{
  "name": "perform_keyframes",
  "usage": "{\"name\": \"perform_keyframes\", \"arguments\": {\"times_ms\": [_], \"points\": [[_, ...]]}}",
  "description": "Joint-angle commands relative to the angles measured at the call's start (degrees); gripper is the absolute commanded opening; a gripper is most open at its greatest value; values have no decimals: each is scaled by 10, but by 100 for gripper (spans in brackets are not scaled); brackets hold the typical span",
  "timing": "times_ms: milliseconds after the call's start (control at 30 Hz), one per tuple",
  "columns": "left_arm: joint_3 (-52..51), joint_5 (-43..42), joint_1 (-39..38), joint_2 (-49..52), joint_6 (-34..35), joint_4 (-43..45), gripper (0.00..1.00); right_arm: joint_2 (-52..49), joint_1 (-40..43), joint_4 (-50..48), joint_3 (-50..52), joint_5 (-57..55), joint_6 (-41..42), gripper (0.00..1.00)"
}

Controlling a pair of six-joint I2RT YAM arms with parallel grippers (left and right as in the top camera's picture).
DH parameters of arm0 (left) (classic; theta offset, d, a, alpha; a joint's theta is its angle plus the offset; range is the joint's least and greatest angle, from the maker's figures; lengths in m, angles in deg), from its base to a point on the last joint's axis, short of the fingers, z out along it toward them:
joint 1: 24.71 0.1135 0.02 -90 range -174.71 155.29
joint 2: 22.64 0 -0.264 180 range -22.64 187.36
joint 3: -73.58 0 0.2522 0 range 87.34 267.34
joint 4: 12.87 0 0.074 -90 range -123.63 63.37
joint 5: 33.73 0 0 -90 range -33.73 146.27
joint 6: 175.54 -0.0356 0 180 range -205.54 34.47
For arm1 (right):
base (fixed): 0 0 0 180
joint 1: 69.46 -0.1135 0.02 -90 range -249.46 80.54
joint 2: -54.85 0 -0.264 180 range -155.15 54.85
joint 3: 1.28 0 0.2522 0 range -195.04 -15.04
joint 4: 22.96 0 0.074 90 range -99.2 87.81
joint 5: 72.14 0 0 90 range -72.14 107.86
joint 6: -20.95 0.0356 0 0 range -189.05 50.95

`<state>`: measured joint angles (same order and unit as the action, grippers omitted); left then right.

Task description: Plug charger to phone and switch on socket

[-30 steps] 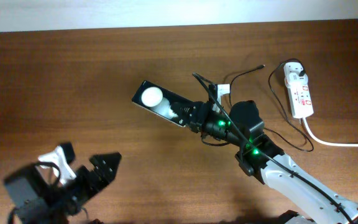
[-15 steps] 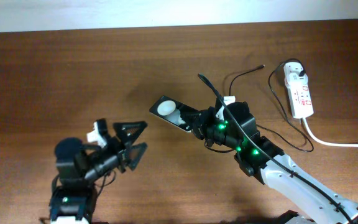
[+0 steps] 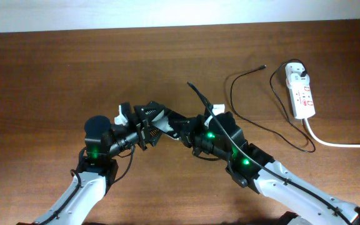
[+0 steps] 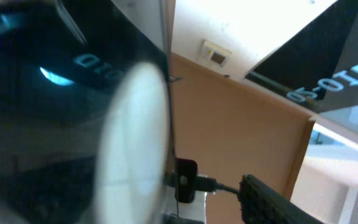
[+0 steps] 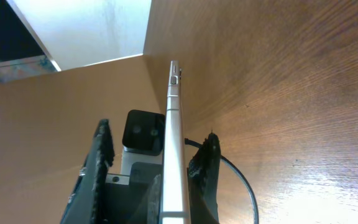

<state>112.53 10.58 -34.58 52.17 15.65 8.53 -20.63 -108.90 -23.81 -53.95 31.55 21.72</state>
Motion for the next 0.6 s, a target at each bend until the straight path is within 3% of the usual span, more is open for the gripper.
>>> {"name": "perform_keyframes", "arguments": {"times_ms": [0, 133, 533, 567], "points": [[5, 43, -3, 6, 1, 2, 52, 8, -5, -9, -7, -15, 4, 4], [5, 61, -3, 6, 8, 2, 29, 8, -5, -9, -7, -13, 4, 4], [5, 70, -3, 6, 17, 2, 0, 8, -7, -15, -7, 39, 26, 5], [5, 70, -3, 6, 16, 2, 0, 8, -7, 0, -7, 38, 26, 10]]}}
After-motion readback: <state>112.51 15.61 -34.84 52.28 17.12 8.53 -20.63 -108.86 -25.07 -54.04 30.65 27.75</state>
